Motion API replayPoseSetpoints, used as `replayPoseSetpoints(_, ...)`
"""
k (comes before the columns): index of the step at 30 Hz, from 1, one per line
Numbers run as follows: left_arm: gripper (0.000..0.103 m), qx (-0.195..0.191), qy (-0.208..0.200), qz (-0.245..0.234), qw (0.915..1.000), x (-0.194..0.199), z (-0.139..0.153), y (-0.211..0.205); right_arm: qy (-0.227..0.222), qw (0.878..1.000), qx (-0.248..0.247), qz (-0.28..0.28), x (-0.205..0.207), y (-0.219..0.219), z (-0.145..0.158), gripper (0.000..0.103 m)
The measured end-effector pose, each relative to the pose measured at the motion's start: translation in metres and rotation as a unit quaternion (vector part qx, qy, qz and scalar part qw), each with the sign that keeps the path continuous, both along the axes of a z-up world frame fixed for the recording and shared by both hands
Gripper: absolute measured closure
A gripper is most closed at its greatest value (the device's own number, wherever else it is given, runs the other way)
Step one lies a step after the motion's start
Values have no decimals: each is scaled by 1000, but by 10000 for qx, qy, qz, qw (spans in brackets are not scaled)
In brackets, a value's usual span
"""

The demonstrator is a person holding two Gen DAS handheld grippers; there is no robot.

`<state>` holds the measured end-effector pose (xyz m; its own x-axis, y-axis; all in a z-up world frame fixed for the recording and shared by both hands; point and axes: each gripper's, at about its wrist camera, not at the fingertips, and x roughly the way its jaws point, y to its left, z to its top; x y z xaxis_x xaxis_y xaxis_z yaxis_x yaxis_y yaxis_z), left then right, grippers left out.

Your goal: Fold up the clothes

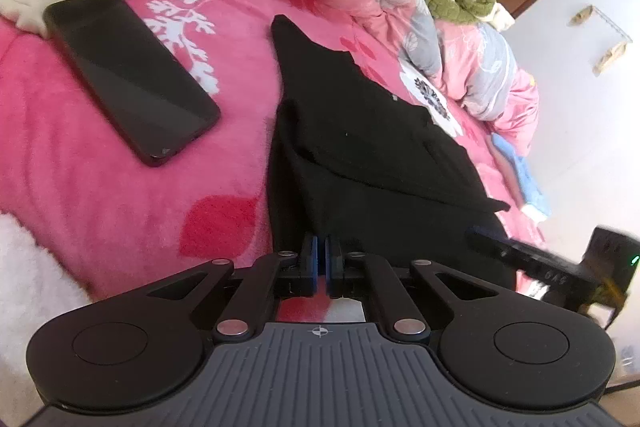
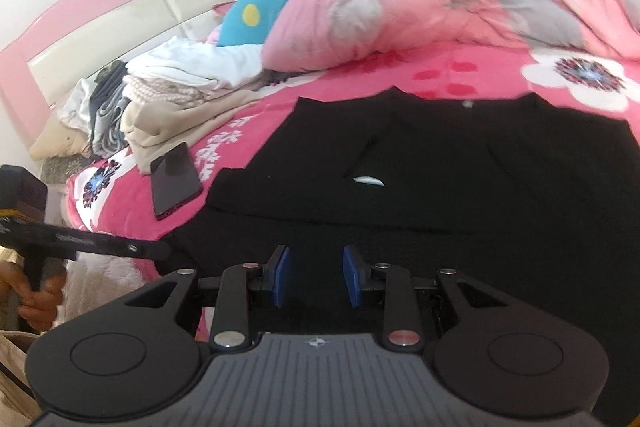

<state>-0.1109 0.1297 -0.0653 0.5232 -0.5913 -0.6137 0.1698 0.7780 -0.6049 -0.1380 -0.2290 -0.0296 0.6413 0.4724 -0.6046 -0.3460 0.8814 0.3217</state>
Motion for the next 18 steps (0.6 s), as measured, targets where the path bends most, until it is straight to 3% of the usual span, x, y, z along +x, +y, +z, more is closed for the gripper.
replayPoseSetpoints(7,96,96,272,125,9995,2,-9,10,-2,9998,-173,23,-10,0,-7,72)
replayPoseSetpoints(8,90,106,307,139,9994,2,-10,11,-40,9997,-234,70,-13,2,-7,72)
replayPoseSetpoints(9,74,79,299,113,9995,2,-10,10,-90,9995,-262,134,-15,4,-6,72)
replayPoseSetpoints(11,58,231,229,138,9994,1,-9,8,-144,9992,-263,257,-20,7,-6,72)
replayPoseSetpoints(15,59,847,-106,386,9956,-3,2,2,-170,9988,-295,337,-21,13,-6,72)
replayPoseSetpoints(18,59,858,-577,521,9933,-7,18,4,-301,9986,-338,268,-17,15,-2,72)
